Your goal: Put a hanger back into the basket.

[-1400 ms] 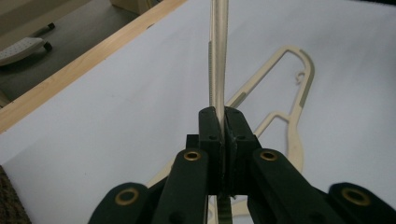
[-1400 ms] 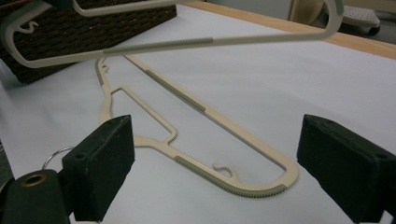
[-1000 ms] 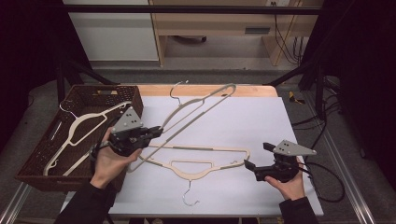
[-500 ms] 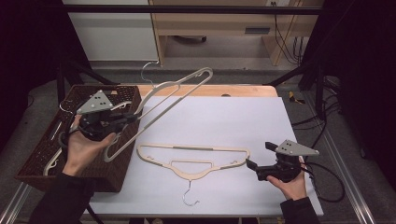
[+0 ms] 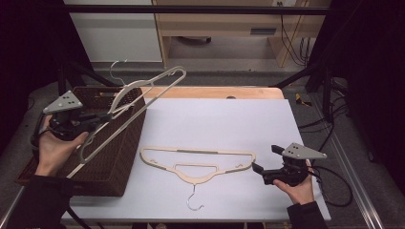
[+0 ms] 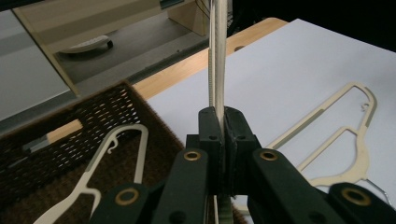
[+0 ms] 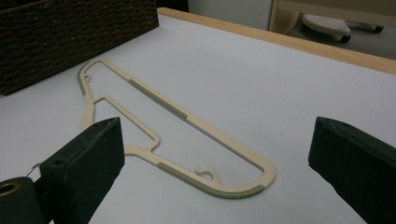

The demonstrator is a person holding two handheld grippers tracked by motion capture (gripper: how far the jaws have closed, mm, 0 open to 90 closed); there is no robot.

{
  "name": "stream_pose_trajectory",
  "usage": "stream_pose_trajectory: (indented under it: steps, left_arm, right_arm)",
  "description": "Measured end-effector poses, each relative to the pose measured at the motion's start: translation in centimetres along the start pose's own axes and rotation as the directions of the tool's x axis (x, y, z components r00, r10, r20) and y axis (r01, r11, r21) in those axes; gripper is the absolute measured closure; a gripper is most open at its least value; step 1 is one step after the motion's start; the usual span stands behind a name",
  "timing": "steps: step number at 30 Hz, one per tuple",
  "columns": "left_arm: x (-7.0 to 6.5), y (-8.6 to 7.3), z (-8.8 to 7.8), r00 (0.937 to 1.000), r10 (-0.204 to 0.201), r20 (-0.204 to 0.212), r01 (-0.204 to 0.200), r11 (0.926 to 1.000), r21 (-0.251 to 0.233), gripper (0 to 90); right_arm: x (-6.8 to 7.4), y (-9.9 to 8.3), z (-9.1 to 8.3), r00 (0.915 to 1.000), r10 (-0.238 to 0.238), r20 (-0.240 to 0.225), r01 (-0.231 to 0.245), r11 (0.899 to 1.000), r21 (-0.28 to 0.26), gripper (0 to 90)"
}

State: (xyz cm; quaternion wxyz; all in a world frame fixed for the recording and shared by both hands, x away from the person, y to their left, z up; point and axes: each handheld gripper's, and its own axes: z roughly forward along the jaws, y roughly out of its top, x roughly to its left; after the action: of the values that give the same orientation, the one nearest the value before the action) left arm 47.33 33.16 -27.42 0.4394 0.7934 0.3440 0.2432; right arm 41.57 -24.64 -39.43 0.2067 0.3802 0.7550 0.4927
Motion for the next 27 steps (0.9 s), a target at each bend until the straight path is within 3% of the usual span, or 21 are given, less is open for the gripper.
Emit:
stream_pose_trajectory:
  steps: [6,13,21,27]
  left_arm:
    - [2.8,-1.8,-1.5,0.9987,-0.034,-0.039,0.035,0.9994,0.01,87.1]
    - [5.8,-4.5,-2.5,0.9925,-0.091,-0.082,0.095,0.9943,0.049,87.1]
    - [7.3,-6.8,-3.2,0.9856,-0.133,-0.104,0.141,0.9878,0.066,87.1]
    - [8.3,-7.9,-3.8,0.9827,-0.159,-0.094,0.166,0.9836,0.07,87.1]
  right_arm:
    - [0.1,0.0,0.1,1.0,0.0,0.0,0.0,1.0,0.009,4.0]
    - [0.1,0.0,0.2,1.0,-0.004,-0.002,0.004,1.0,0.015,4.1]
    - [0.1,-0.1,0.5,1.0,-0.007,0.001,0.007,1.0,0.024,4.2]
    - [0.1,-0.1,0.5,1.0,-0.009,0.002,0.009,1.0,0.025,4.2]
